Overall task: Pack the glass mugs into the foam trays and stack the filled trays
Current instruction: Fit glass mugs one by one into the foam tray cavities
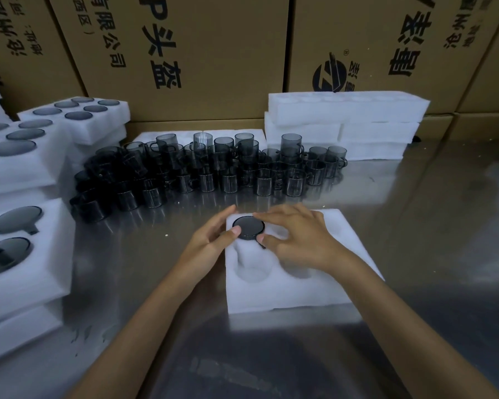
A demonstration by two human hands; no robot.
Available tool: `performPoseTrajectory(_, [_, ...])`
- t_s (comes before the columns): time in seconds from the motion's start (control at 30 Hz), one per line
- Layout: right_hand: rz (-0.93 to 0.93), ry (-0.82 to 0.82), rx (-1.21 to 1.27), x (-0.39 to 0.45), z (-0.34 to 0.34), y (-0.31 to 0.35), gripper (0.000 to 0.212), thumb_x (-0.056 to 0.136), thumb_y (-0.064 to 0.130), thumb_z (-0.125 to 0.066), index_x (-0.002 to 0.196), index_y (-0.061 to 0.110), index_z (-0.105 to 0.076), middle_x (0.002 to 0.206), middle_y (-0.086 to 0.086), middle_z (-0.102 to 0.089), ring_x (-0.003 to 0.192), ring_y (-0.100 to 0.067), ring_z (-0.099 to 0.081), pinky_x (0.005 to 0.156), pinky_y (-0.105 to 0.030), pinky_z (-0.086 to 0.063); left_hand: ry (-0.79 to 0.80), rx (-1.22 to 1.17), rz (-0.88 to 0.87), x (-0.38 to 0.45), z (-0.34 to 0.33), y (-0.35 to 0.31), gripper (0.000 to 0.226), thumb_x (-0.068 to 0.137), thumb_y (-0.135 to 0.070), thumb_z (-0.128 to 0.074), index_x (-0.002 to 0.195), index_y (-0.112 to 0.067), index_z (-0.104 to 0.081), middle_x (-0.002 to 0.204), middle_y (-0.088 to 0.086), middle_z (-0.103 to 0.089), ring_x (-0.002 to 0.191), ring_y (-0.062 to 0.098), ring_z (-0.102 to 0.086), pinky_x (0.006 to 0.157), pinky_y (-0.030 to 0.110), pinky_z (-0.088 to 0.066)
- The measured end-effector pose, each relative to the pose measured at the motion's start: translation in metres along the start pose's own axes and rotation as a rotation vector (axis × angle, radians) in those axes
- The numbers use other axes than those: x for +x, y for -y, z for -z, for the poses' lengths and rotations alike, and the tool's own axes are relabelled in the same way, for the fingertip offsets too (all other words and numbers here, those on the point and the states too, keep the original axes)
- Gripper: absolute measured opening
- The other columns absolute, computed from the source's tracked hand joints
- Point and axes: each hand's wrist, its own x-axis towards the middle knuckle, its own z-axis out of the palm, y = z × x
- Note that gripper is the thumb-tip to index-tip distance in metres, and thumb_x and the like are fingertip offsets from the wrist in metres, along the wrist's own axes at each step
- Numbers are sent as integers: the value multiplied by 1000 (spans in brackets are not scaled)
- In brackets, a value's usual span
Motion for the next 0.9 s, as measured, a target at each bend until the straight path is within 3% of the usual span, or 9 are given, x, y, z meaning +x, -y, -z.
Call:
performPoseTrajectory(0.07, [-13, 37, 37, 12, 10, -4, 54, 87, 55, -63, 139, 48, -49, 144, 11, -48, 137, -16, -31, 112, -35, -17, -8, -54, 8, 3, 3, 1, 41, 95, -20, -62, 134, -32, -59, 134, -14, -61, 127, 5, -54, 113, 35, -39])
performPoseTrajectory(0.2, [-70, 186, 148, 48, 33, -5, 96, 71, 55, -81, 151, 43, -30, 156, 6, -36, 147, -19, -26, 119, -47, -26, -29, -115, 8, 10, 9, 6, 34, 96, -18, -59, 128, -30, -64, 129, -11, -66, 125, 9, -57, 114, 43, -37])
performPoseTrajectory(0.3, [-116, 282, 209, 72, 43, -8, 104, 66, 54, -85, 153, 41, -28, 160, 8, -26, 147, -18, -22, 116, -38, -27, -56, -191, 16, 14, 12, 12, 32, 96, -17, -60, 125, -28, -67, 126, -4, -68, 121, 16, -62, 112, 47, -39])
performPoseTrajectory(0.37, [-149, 291, 300, 85, 45, -13, 93, 72, 54, -81, 150, 32, -37, 150, 4, -46, 134, -17, -45, 105, -29, -38, -61, -213, 17, 17, 14, 17, 32, 95, -13, -61, 123, -28, -68, 125, -2, -69, 120, 18, -62, 112, 49, -39])
performPoseTrajectory(0.43, [-194, 221, 401, 97, 42, -20, 76, 75, 53, -79, 140, 25, -51, 122, 1, -66, 107, -13, -64, 94, -25, -48, -52, -194, 7, 18, 14, 19, 34, 95, -12, -61, 123, -30, -68, 124, -3, -69, 119, 18, -63, 111, 48, -40])
performPoseTrajectory(0.53, [-233, 159, 344, 114, 35, -27, 53, 85, 41, -75, 131, 21, -59, 114, -2, -68, 88, -14, -66, 76, -21, -50, -62, -191, 22, 21, 12, 18, 34, 91, -15, -62, 119, -33, -69, 118, -2, -72, 114, 18, -66, 108, 46, -44])
performPoseTrajectory(0.7, [-334, 93, 158, 133, 21, -24, 51, 94, 15, -59, 143, 16, -48, 109, -11, -68, 90, -25, -64, 75, -31, -53, -81, -183, 42, 23, 9, 16, 37, 94, -7, -56, 114, -33, -72, 112, -5, -74, 107, 15, -69, 88, 27, -56])
performPoseTrajectory(0.77, [-329, 92, 45, 135, 16, -22, 39, 92, 12, -58, 131, 14, -58, 113, -12, -68, 102, -28, -65, 84, -33, -53, -78, -175, 43, 21, 8, 14, 37, 94, -6, -55, 116, -30, -71, 112, -6, -74, 106, 14, -69, 81, 20, -55])
performPoseTrajectory(0.9, [-250, -27, -67, 132, 7, -19, 10, 89, 15, -62, 89, 25, -66, 105, -4, -70, 102, -27, -65, 80, -31, -48, -44, -146, 32, 17, 9, 8, 34, 95, -5, -55, 117, -27, -70, 112, -3, -74, 107, 15, -69, 90, 28, -54])
